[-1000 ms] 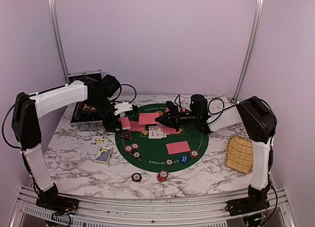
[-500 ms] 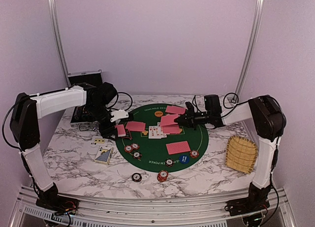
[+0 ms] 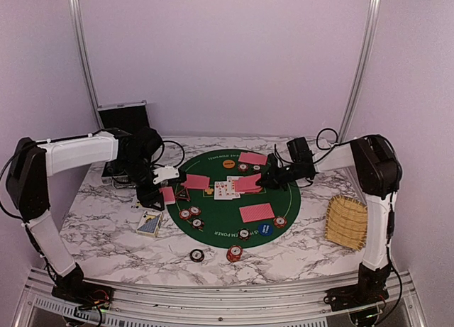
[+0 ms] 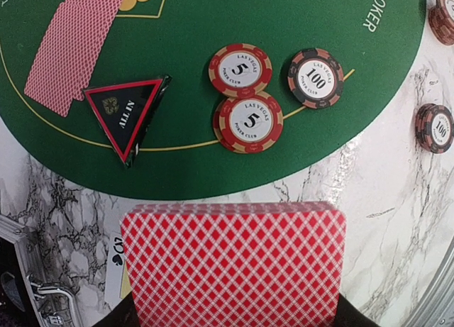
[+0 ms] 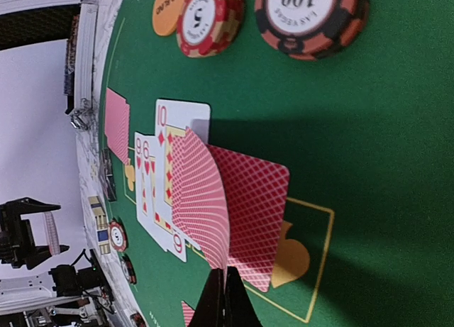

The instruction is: Distribute texas hold em gaming equipment

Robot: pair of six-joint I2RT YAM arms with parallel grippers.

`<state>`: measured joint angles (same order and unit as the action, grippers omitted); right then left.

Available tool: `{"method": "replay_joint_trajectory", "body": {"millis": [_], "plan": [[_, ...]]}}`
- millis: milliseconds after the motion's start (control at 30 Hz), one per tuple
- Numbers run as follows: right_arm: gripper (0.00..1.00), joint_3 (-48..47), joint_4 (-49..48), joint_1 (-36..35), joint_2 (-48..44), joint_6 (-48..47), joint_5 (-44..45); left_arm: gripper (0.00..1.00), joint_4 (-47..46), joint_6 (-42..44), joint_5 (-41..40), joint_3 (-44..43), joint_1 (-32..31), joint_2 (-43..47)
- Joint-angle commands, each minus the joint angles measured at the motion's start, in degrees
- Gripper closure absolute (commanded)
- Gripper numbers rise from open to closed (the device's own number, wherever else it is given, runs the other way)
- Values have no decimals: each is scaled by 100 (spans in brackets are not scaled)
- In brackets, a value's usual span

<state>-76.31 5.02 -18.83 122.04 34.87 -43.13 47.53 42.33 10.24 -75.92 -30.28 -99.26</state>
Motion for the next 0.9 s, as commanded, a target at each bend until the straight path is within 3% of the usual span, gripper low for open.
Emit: {"method": "replay_joint_trajectory", "body": {"millis": [0, 500, 867], "plan": [[100, -236, 651, 20, 64, -557, 557, 100, -220, -85, -62, 200, 49, 266], [38, -293, 1404, -147, -563, -1075, 1637, 100, -697, -153, -284, 990, 82, 513], [19, 158, 1494, -229, -1486, -1089, 2139, 100, -871, -192, -284, 1259, 164, 724]]}}
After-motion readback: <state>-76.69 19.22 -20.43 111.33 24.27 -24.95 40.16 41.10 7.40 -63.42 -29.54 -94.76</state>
